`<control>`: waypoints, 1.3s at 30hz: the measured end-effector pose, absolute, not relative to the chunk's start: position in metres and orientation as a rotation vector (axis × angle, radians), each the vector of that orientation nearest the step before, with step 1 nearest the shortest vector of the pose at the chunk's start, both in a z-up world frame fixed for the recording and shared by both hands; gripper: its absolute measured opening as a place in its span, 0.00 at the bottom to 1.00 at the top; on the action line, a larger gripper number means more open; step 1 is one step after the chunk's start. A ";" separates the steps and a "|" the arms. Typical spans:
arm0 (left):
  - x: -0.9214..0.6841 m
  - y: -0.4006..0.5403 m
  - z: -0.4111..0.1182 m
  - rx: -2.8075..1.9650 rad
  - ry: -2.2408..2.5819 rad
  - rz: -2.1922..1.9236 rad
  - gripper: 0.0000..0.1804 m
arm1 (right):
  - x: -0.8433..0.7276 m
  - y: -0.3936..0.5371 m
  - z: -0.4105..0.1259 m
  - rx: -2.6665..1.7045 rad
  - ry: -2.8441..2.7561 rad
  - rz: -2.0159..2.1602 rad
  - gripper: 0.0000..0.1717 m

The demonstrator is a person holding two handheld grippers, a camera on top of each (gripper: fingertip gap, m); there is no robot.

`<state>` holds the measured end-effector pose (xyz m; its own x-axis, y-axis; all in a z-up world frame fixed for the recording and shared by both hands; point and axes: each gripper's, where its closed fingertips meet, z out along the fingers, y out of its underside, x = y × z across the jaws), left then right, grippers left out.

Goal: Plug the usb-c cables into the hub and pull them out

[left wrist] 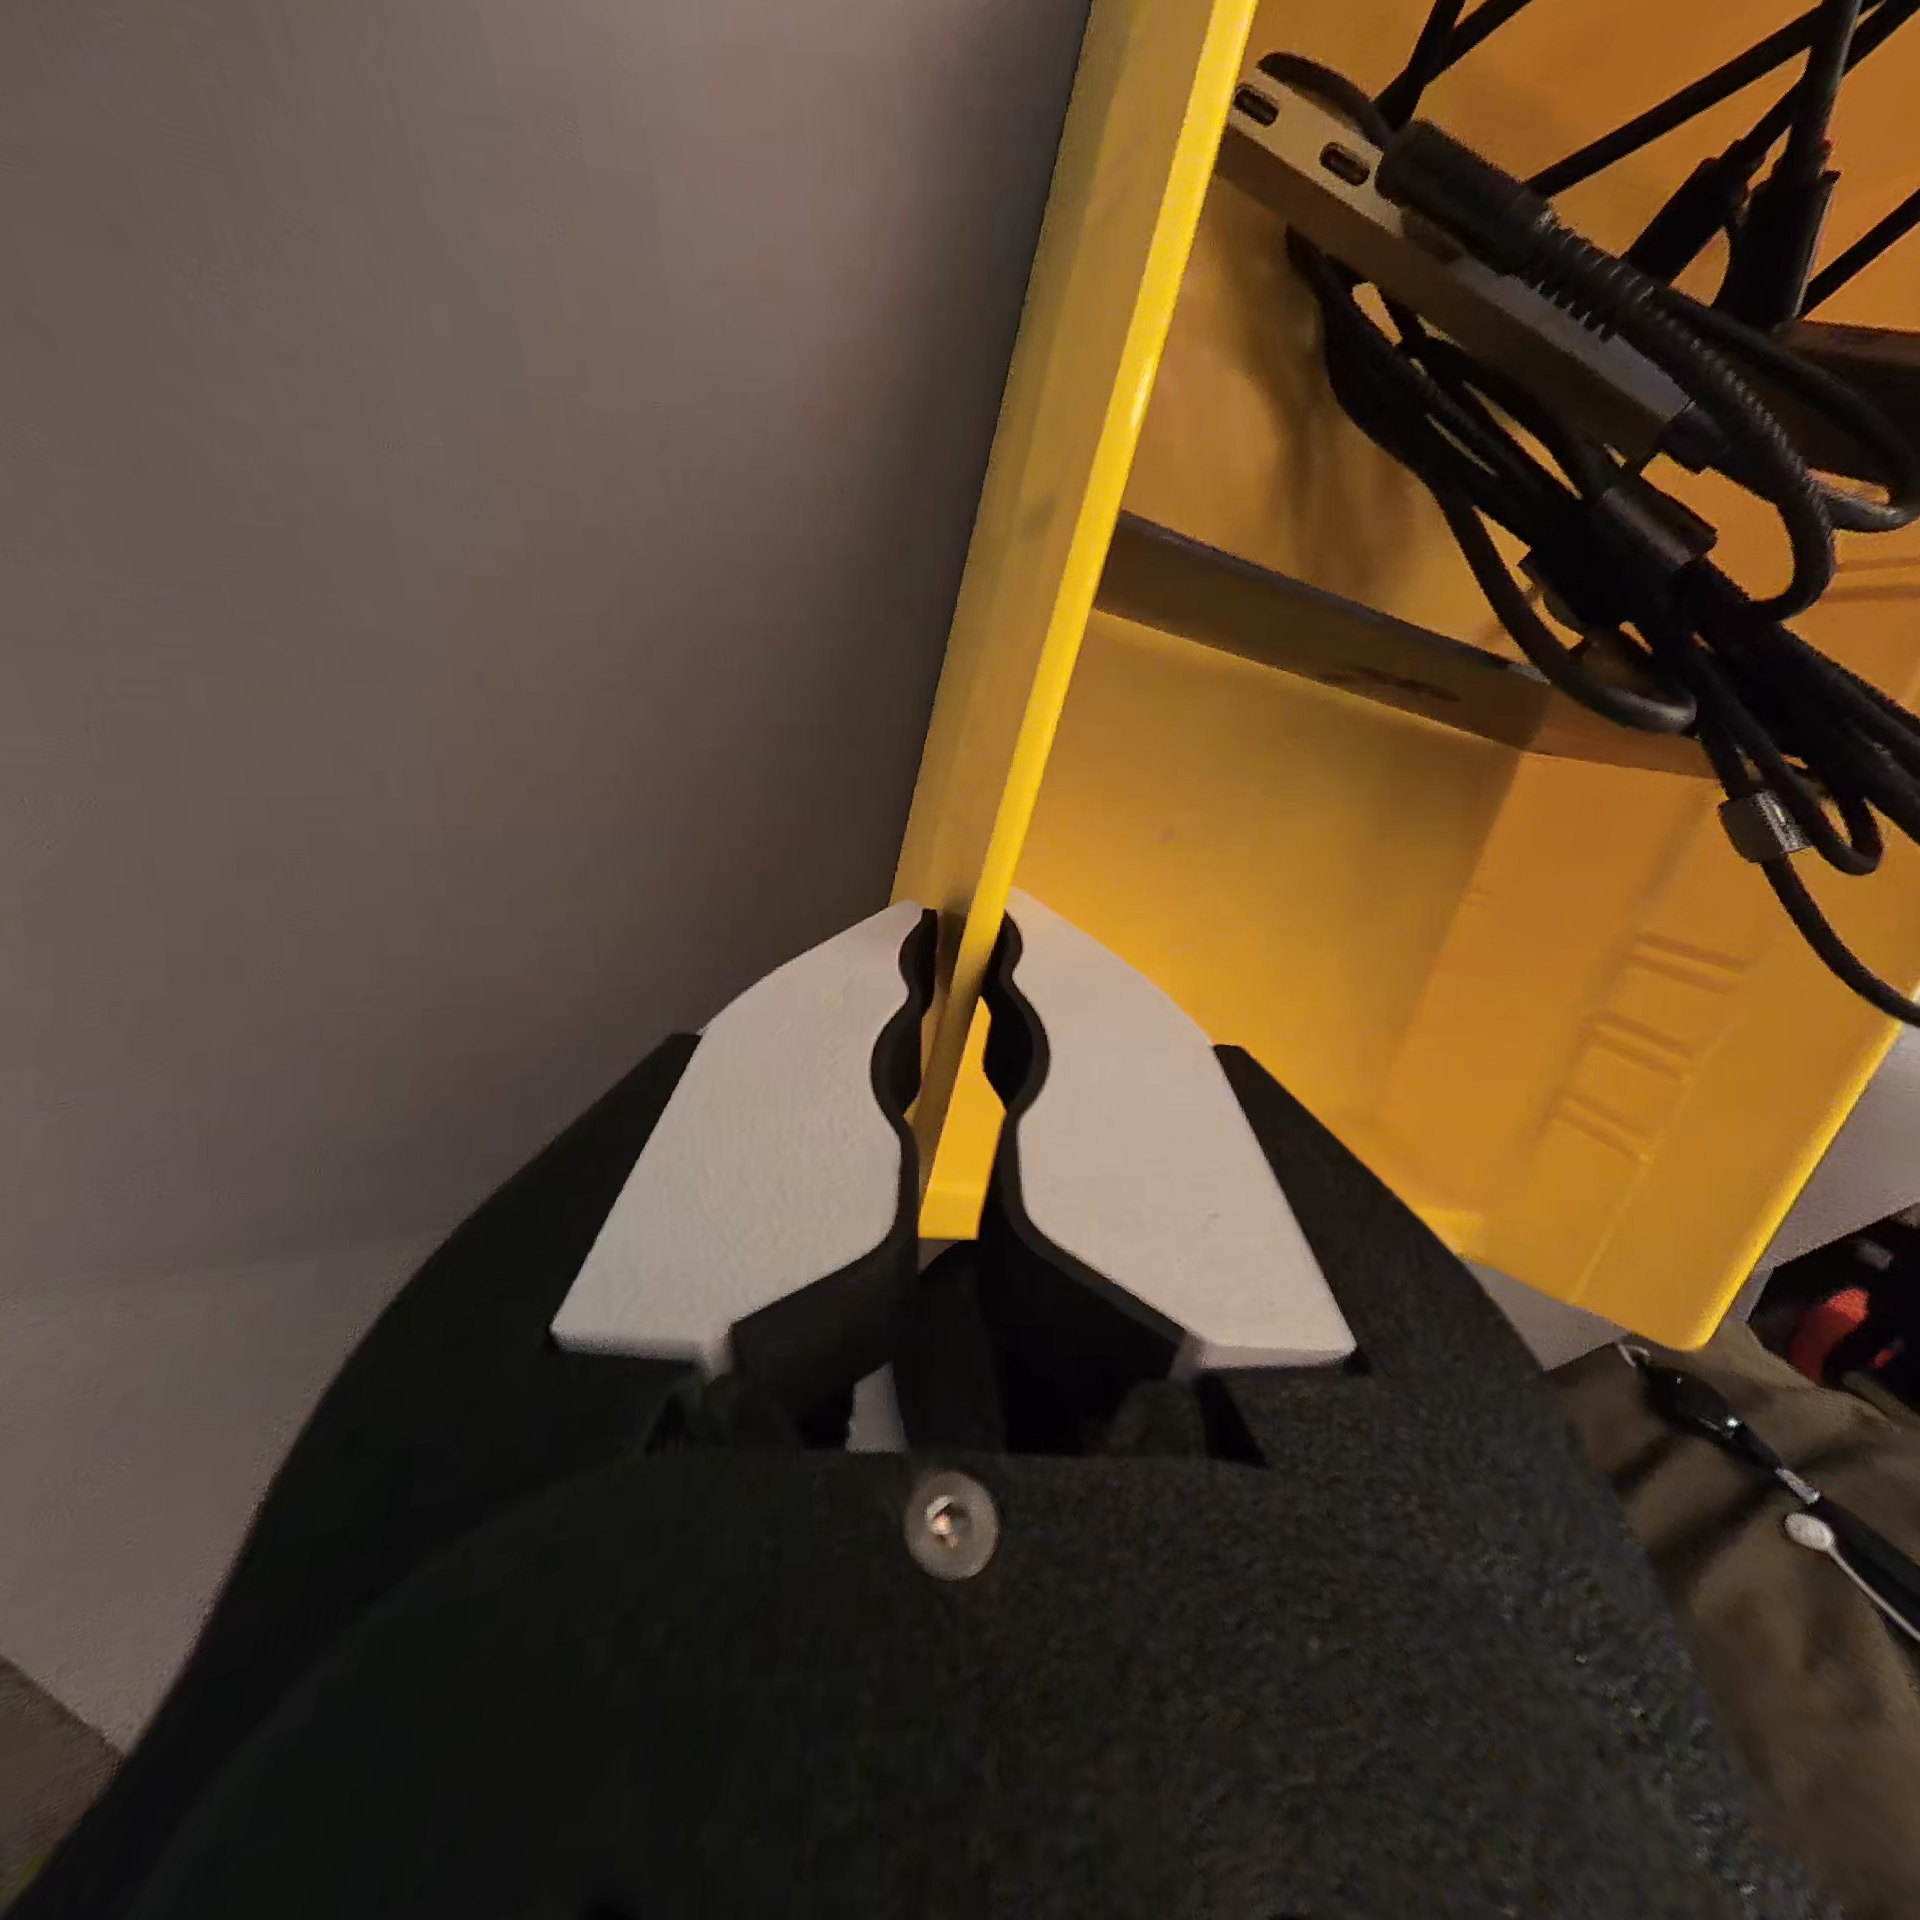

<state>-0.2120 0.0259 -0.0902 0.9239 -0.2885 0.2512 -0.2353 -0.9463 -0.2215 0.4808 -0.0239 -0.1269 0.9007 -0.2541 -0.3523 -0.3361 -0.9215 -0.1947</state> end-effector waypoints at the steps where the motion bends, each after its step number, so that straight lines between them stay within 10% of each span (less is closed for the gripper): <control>1: -0.218 0.025 -0.090 -2.891 0.361 -0.429 0.04 | 0.478 -0.023 -0.127 -2.823 0.432 0.478 0.07; 39: -0.260 0.041 -0.092 -2.811 -0.108 -0.628 0.07 | 0.474 -0.023 -0.130 -3.019 0.248 0.395 0.04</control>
